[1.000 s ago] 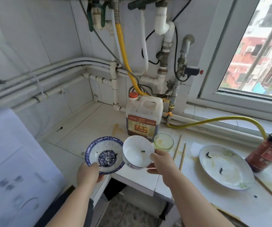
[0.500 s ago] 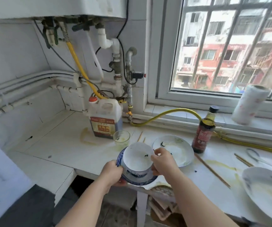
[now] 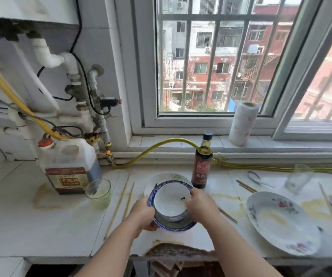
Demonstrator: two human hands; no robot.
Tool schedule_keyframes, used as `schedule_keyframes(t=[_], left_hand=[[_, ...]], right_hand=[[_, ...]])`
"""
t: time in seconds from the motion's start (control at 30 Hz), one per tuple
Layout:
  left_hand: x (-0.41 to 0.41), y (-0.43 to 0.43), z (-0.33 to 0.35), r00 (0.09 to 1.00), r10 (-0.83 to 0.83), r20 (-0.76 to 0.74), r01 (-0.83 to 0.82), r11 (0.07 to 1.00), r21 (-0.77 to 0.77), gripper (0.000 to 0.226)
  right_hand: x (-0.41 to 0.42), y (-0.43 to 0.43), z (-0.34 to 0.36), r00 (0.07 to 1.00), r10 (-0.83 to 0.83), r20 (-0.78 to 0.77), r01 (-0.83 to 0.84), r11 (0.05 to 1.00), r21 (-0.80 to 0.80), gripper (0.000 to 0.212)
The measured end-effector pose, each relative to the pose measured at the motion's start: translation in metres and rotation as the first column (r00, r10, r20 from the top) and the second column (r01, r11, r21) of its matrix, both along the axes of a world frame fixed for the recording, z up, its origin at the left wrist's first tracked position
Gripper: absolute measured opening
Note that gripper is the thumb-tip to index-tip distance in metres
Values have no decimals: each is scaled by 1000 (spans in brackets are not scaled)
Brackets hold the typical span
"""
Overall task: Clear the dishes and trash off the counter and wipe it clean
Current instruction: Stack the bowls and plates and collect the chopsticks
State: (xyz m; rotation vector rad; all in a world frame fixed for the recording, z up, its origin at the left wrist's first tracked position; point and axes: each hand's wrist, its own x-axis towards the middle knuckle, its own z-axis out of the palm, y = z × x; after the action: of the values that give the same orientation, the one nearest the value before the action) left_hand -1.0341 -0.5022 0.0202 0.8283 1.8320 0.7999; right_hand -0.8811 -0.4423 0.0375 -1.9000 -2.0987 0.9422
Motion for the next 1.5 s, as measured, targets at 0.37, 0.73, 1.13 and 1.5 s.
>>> schedule_keyframes(t=[0.37, 0.73, 1.13, 1.5], left_hand=[[-29, 62, -19, 997, 40, 73, -39, 999, -25, 27], [-39, 89, -35, 994, 109, 25, -108, 993, -49, 27], [-36, 96, -46, 993, 101, -58, -106, 991, -78, 30], [-72, 51, -68, 758, 171, -629, -176, 983, 56, 25]], right_hand=[[-15, 27, -13, 989, -93, -118, 103, 991, 86, 19], [27, 27, -36, 937, -300, -180, 308, 951, 14, 41], [46, 52, -71, 957, -289, 8, 289, 955, -63, 43], [33, 77, -92, 924, -145, 354, 130, 989, 67, 35]])
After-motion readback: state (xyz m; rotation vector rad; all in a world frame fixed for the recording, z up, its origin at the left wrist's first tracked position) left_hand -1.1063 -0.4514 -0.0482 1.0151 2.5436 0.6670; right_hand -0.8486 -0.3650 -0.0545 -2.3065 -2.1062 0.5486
